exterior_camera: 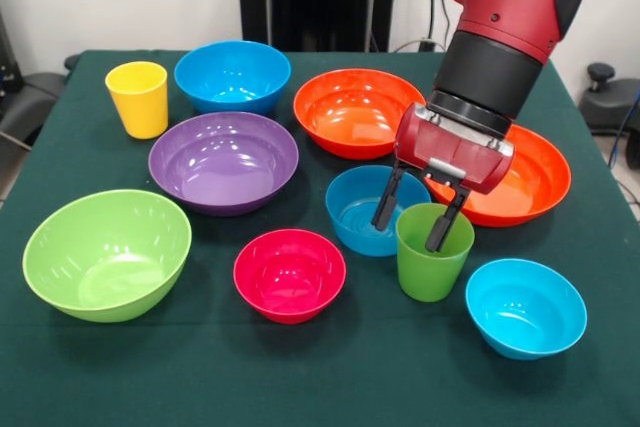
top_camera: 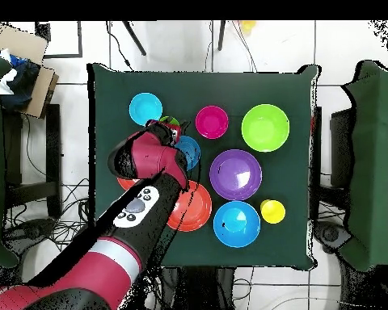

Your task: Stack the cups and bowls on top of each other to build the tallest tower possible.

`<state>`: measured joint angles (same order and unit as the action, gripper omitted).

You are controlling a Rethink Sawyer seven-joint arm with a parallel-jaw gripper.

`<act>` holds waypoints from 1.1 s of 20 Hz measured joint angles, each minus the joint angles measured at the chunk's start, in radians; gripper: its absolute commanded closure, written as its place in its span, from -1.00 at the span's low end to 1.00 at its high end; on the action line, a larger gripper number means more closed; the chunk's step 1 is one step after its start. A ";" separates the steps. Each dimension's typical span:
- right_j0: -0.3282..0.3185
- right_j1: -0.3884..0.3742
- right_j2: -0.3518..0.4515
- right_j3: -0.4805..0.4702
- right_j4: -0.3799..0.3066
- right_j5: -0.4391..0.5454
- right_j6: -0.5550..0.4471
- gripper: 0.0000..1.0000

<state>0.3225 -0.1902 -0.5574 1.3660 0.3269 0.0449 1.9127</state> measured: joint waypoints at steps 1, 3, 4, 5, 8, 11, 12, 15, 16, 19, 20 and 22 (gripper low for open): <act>0.000 -0.001 0.000 0.001 0.000 0.000 0.000 -1.00; 0.000 -0.002 0.000 0.001 0.000 0.000 0.000 -1.00; 0.000 -0.002 0.000 0.002 0.000 0.000 0.000 -1.00; 0.000 -0.002 0.000 0.002 0.000 0.000 0.000 -1.00; 0.000 -0.003 0.000 0.003 0.000 0.000 0.000 -1.00; 0.000 -0.005 0.000 0.003 0.000 0.000 0.000 -1.00; 0.000 -0.005 0.000 0.003 0.000 0.000 0.000 -1.00; 0.000 -0.007 0.000 0.003 0.000 0.000 0.000 -1.00; 0.000 -0.008 0.000 0.003 0.000 0.000 0.000 -1.00; 0.000 -0.011 0.000 0.004 0.000 0.000 0.000 -1.00; 0.000 -0.013 0.000 0.004 0.000 0.000 0.000 -1.00; 0.000 -0.021 0.000 0.004 0.000 0.000 0.000 -1.00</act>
<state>0.3223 -0.2108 -0.5574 1.3705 0.3267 0.0449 1.9127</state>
